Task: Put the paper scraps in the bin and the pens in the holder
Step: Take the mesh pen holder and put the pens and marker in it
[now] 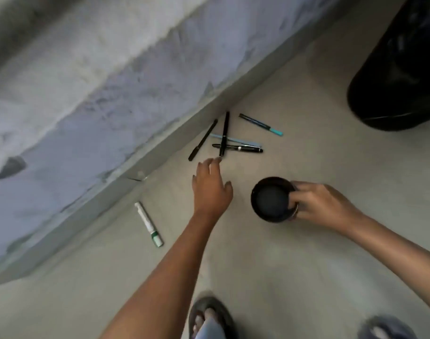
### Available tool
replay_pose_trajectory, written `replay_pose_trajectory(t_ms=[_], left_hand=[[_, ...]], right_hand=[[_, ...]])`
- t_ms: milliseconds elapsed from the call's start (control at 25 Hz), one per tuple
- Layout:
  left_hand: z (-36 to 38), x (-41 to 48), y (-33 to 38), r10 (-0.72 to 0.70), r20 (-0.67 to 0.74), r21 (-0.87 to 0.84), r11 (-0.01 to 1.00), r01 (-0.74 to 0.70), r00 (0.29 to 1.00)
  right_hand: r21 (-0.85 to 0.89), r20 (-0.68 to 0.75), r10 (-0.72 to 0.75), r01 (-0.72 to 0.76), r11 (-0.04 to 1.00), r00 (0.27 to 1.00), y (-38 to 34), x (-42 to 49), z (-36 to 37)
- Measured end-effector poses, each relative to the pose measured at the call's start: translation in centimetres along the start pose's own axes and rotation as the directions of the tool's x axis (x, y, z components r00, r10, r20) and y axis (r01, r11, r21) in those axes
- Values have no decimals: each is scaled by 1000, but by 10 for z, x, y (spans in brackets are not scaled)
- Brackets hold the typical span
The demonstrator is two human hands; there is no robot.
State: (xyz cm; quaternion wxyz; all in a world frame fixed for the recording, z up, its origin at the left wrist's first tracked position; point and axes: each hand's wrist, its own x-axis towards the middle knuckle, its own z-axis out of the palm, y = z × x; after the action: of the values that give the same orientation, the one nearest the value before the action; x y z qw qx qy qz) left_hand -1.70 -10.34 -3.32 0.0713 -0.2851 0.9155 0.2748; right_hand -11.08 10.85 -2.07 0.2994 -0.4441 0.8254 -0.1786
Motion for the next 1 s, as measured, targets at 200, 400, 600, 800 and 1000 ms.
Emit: replay_pose_trajectory(t_ms=[200, 400, 600, 800, 1000], left_hand=[[36, 74, -32, 221, -163, 128, 971, -201, 962], [38, 96, -52, 197, 40, 121, 972, -200, 980], [10, 102, -39, 106, -81, 164, 982, -91, 991], [19, 115, -18, -31, 13, 99, 995, 30, 999], [40, 119, 6, -47, 16, 213, 976, 42, 999]], right_hand=[[-60, 87, -288, 294, 954, 954, 26, 51, 19], [299, -399, -2, 132, 945, 917, 34, 113, -20], [-256, -87, 67, -87, 963, 994, 24, 171, 11], [-435, -89, 6, -44, 899, 996, 21, 183, 23], [-504, 23, -92, 91, 859, 995, 30, 153, 1]])
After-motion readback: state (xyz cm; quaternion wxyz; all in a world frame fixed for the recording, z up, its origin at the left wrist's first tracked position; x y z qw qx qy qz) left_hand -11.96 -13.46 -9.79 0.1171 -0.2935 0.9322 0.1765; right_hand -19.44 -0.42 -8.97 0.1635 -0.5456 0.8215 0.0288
